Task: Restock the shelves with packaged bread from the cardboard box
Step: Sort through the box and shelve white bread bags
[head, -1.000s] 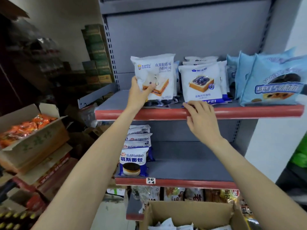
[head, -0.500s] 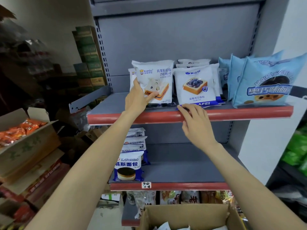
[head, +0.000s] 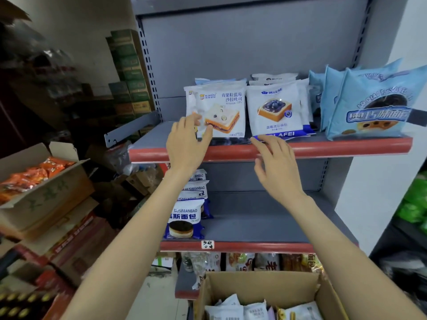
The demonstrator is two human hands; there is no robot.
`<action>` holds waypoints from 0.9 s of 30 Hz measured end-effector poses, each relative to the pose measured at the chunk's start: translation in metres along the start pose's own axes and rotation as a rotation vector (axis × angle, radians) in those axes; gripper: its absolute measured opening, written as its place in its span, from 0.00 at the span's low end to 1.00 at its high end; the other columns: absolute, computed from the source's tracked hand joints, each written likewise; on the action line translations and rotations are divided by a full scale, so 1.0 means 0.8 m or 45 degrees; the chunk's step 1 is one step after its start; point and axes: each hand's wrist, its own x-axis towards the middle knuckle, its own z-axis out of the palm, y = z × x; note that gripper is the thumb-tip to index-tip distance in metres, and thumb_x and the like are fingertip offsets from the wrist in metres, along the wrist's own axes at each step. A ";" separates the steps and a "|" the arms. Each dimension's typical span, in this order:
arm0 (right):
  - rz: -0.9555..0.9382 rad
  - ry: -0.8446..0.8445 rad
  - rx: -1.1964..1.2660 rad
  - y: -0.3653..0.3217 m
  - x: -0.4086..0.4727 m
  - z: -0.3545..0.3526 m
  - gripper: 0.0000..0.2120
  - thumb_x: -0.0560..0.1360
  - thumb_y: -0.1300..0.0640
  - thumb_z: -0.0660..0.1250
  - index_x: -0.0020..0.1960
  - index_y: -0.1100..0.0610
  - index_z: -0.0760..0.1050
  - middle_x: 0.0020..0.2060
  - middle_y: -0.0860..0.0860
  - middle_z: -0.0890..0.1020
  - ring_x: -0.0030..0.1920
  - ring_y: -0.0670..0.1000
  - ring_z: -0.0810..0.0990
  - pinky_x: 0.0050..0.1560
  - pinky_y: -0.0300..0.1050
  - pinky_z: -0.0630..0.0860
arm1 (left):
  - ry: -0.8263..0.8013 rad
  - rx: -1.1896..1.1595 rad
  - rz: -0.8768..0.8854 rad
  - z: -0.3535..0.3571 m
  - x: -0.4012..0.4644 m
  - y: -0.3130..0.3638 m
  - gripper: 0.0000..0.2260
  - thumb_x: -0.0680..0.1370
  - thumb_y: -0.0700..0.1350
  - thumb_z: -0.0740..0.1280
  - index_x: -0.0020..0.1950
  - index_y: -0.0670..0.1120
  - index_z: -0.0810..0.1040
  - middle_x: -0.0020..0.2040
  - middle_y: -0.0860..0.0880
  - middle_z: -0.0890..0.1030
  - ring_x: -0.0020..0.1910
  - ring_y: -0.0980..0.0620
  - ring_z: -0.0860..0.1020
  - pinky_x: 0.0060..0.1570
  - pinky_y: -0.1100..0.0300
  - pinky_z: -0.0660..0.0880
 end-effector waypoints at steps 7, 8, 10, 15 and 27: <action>0.023 0.139 0.050 -0.019 -0.131 -0.037 0.06 0.77 0.59 0.64 0.48 0.58 0.80 0.35 0.50 0.82 0.36 0.51 0.78 0.46 0.46 0.70 | -0.315 0.021 0.470 -0.021 -0.170 0.021 0.11 0.75 0.51 0.61 0.40 0.50 0.80 0.32 0.55 0.81 0.31 0.54 0.78 0.31 0.64 0.66; 0.069 0.014 0.063 -0.020 -0.161 -0.040 0.05 0.76 0.59 0.65 0.47 0.58 0.79 0.32 0.50 0.81 0.33 0.52 0.78 0.40 0.45 0.71 | -0.497 -0.003 0.405 -0.022 -0.198 0.021 0.11 0.75 0.52 0.60 0.42 0.50 0.80 0.34 0.56 0.81 0.34 0.55 0.79 0.31 0.64 0.68; 0.217 -0.313 0.107 -0.019 -0.225 -0.044 0.04 0.74 0.59 0.66 0.46 0.57 0.79 0.29 0.51 0.80 0.29 0.53 0.78 0.30 0.41 0.70 | -0.952 -0.010 0.213 -0.022 -0.253 0.016 0.10 0.76 0.53 0.61 0.49 0.52 0.79 0.41 0.56 0.83 0.42 0.55 0.80 0.37 0.61 0.71; 0.660 -1.145 0.304 -0.007 -0.384 -0.055 0.09 0.78 0.53 0.63 0.47 0.58 0.79 0.34 0.55 0.82 0.32 0.56 0.79 0.29 0.47 0.75 | -1.810 -0.042 -0.135 -0.020 -0.384 0.011 0.12 0.78 0.54 0.63 0.61 0.57 0.74 0.48 0.61 0.79 0.50 0.60 0.77 0.42 0.62 0.69; 0.830 -1.885 0.156 0.021 -0.638 -0.022 0.21 0.79 0.51 0.59 0.71 0.53 0.63 0.70 0.53 0.66 0.69 0.57 0.65 0.59 0.53 0.73 | -1.713 -0.170 -1.313 0.091 -0.682 0.004 0.09 0.79 0.48 0.65 0.58 0.51 0.75 0.54 0.51 0.80 0.55 0.51 0.78 0.48 0.63 0.71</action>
